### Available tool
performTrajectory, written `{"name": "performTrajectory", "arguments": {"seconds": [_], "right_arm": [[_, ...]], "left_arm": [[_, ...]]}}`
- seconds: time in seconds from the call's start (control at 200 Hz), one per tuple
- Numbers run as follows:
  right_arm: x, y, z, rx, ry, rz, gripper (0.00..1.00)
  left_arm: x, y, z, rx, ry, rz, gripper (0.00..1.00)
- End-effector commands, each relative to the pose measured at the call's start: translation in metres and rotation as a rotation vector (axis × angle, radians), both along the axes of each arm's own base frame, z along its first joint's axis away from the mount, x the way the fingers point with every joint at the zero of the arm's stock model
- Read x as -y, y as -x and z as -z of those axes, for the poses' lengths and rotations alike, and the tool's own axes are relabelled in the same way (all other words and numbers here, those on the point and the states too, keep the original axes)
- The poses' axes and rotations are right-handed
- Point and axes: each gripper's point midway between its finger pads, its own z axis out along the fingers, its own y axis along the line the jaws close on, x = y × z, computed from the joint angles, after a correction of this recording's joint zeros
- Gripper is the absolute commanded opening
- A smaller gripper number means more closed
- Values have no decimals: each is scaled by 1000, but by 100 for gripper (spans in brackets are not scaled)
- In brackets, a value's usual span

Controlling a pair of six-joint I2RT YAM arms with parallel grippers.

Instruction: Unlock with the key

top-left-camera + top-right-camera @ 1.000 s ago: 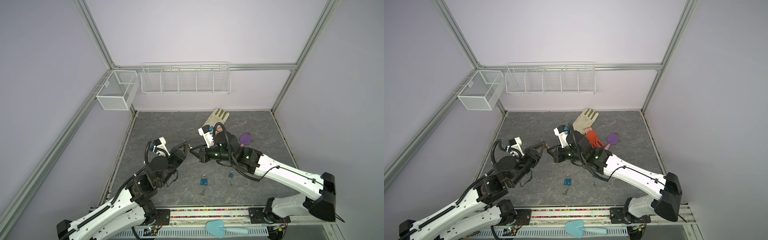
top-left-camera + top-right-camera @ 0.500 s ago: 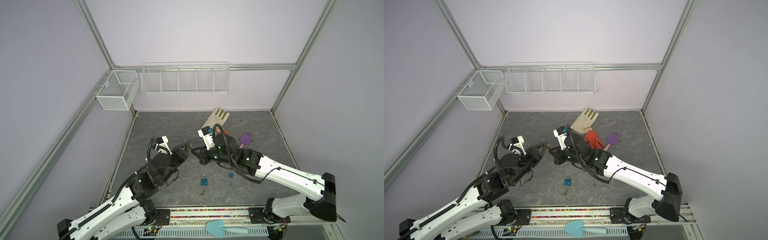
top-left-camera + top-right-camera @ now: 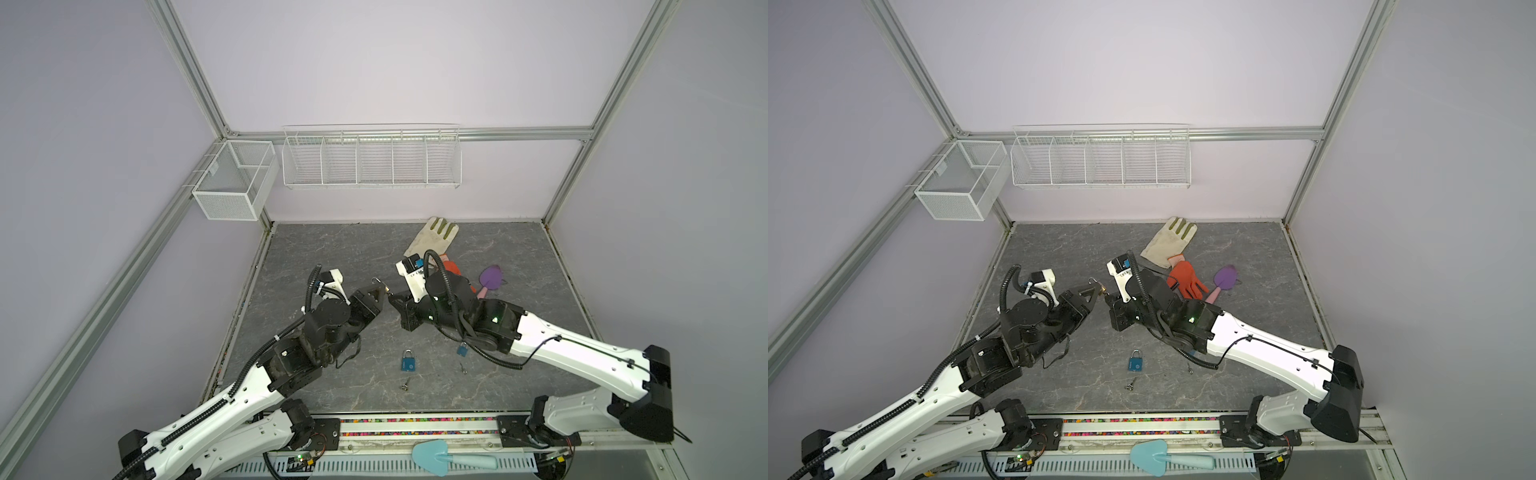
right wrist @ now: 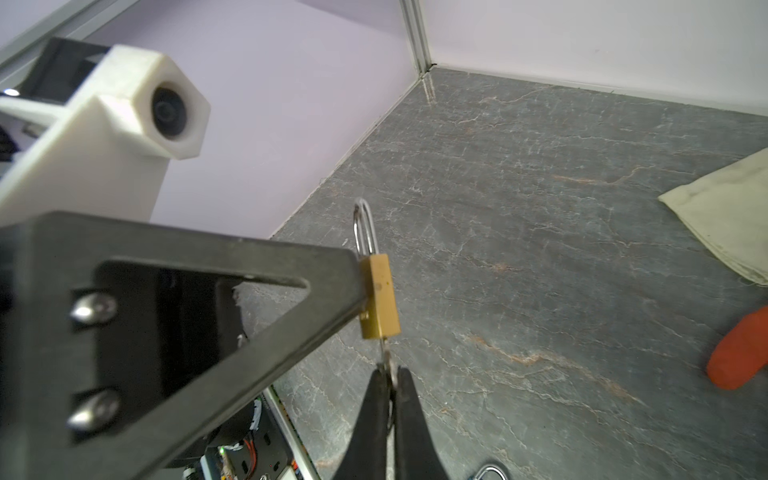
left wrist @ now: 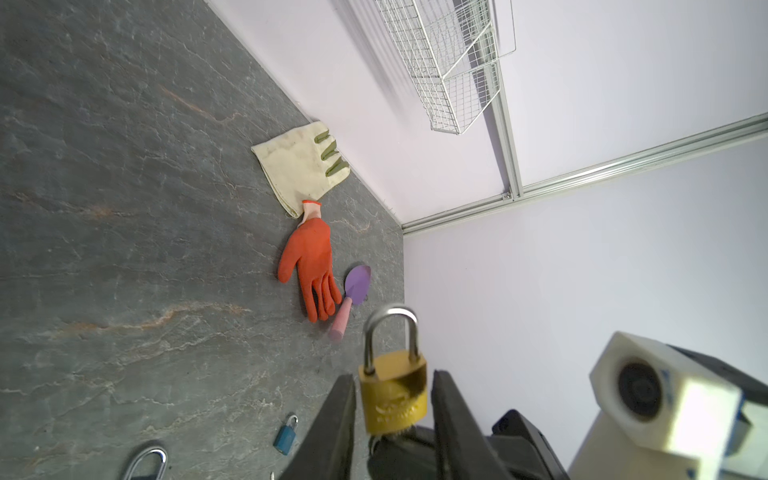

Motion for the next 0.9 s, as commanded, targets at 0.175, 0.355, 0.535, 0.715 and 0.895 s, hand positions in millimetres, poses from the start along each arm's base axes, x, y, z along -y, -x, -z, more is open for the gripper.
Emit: {"name": "performTrajectory", "arguments": {"seconds": [0.175, 0.355, 0.535, 0.715, 0.895], "right_arm": [[-2, -11, -4, 77, 61, 27, 6], [-7, -10, -4, 112, 92, 16, 6], [-10, -8, -5, 141, 115, 9, 6], [-12, -6, -2, 162, 148, -1, 6], [-13, -8, 3, 179, 184, 7, 6]], "left_arm": [[-5, -2, -2, -41, -16, -32, 43], [2, -5, 4, -79, -50, -24, 47], [4, -11, 9, -102, -57, -30, 48], [9, -15, 15, -122, -55, -28, 46], [8, -16, 16, -121, -61, -31, 40]]}}
